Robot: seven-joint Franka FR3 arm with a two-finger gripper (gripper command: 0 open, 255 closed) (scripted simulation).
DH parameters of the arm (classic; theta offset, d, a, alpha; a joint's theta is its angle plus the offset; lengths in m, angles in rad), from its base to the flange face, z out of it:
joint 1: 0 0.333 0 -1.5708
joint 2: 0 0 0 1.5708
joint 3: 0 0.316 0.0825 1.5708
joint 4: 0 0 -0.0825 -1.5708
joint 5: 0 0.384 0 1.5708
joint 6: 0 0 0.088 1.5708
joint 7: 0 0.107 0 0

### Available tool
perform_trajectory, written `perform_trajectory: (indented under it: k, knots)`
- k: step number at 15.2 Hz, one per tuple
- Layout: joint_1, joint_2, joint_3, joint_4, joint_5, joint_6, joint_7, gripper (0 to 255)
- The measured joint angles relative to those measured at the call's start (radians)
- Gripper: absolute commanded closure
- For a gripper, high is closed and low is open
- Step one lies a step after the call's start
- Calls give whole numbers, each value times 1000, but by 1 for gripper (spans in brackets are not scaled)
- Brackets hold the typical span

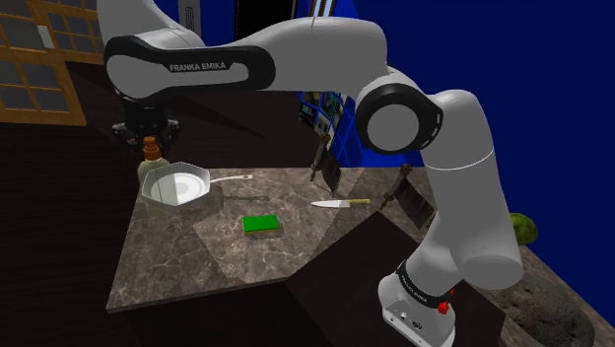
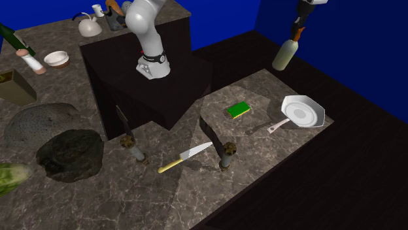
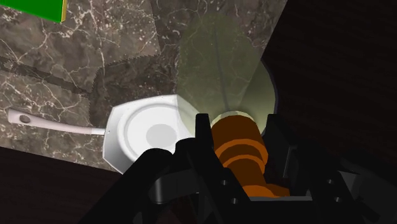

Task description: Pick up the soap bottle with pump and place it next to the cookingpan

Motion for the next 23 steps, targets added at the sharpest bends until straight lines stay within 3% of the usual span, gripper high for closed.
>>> perform_trajectory:
  k: [23]
  knots:
    - [-1, 105, -8, -134, -12, 238, 15, 255]
